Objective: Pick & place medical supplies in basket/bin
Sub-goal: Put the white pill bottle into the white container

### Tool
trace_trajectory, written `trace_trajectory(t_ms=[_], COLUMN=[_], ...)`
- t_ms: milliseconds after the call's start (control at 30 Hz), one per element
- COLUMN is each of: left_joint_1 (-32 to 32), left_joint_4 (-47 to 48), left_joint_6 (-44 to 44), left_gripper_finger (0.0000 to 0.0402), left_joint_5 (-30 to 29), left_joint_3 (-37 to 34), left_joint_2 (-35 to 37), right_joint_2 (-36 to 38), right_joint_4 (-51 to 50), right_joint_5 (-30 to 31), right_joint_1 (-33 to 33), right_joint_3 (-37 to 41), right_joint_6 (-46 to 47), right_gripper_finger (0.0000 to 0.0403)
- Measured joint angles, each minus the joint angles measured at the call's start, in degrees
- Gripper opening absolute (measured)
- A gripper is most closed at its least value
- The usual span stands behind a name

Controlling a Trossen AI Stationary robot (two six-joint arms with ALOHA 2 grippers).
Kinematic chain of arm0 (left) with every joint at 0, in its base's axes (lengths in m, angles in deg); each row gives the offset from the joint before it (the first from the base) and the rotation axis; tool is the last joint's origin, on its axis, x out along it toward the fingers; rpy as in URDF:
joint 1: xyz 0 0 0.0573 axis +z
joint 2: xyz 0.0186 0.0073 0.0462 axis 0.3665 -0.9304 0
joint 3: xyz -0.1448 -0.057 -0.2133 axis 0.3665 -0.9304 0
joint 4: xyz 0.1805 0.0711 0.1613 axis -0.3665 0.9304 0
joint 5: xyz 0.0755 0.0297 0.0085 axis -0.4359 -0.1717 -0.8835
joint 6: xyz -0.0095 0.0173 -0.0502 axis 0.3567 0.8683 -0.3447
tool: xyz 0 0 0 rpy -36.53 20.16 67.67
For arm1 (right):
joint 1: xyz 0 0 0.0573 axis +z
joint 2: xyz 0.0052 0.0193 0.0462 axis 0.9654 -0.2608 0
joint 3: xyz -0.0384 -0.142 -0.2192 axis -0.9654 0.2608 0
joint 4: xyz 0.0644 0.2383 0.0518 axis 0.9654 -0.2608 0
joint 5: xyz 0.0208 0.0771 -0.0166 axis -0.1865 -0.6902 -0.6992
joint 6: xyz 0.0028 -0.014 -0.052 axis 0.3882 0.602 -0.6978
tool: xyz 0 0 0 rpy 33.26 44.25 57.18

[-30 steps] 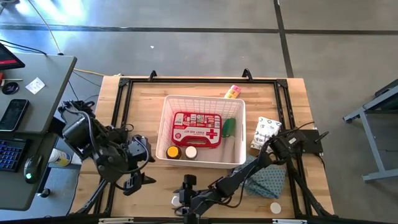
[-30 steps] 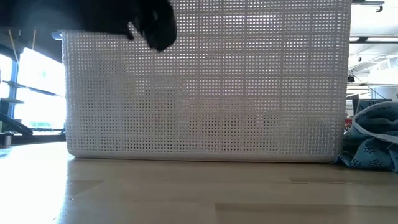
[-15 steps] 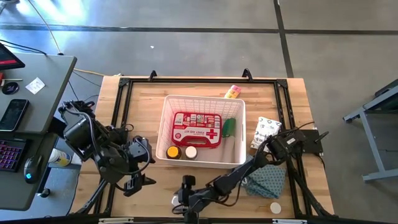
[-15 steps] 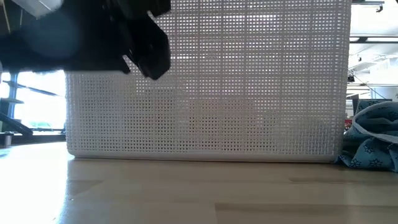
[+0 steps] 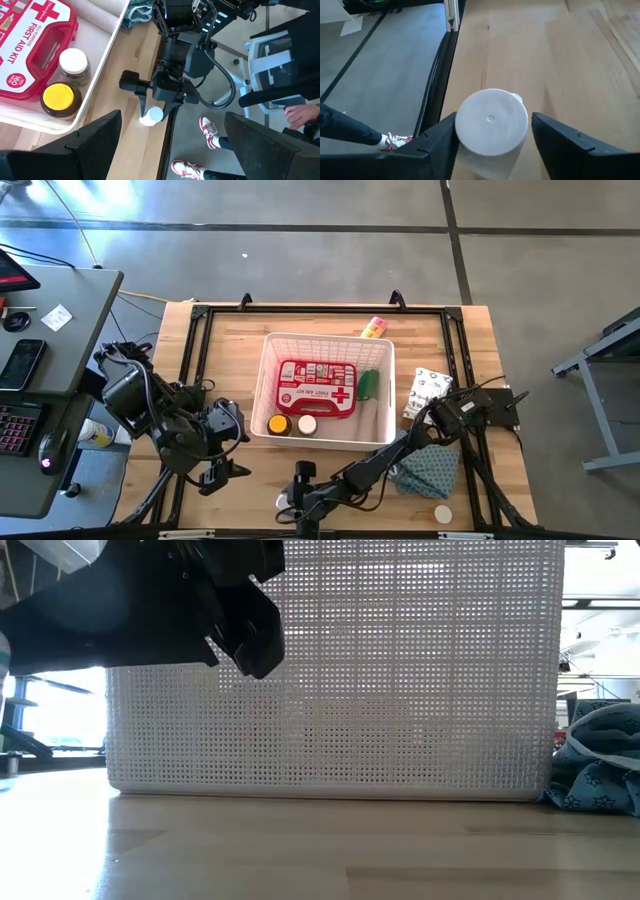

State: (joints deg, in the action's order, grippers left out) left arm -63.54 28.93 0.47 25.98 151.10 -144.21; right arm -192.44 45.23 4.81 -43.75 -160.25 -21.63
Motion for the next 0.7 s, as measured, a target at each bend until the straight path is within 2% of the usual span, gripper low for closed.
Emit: trace_trajectory(t_ms=[333, 533, 700], left_joint_1=[0.0, 0.0, 0.0], left_joint_4=[0.02, 0.14, 2.47], left_joint_6=[0.6, 0.63, 0.46], left_gripper_finger=[0.0385, 0.0385, 0.0385], left_joint_5=[0.02, 0.02, -0.42], left_joint_3=[0.0, 0.0, 0.02], left_joint_2=[0.0, 0.0, 0.04], right_joint_2=[0.02, 1.92, 7.03], right_joint_4=[0.55, 2.04, 2.52], right_joint_5=[-0.6, 4.37, 7.92], right_joint_1=[0.0, 0.01, 0.0], right_joint_3=[-0.11, -0.04, -0.04], right_joint_6=[2.79, 4.41, 3.52], right_gripper_finger=[0.0165, 0.0166, 0.0165])
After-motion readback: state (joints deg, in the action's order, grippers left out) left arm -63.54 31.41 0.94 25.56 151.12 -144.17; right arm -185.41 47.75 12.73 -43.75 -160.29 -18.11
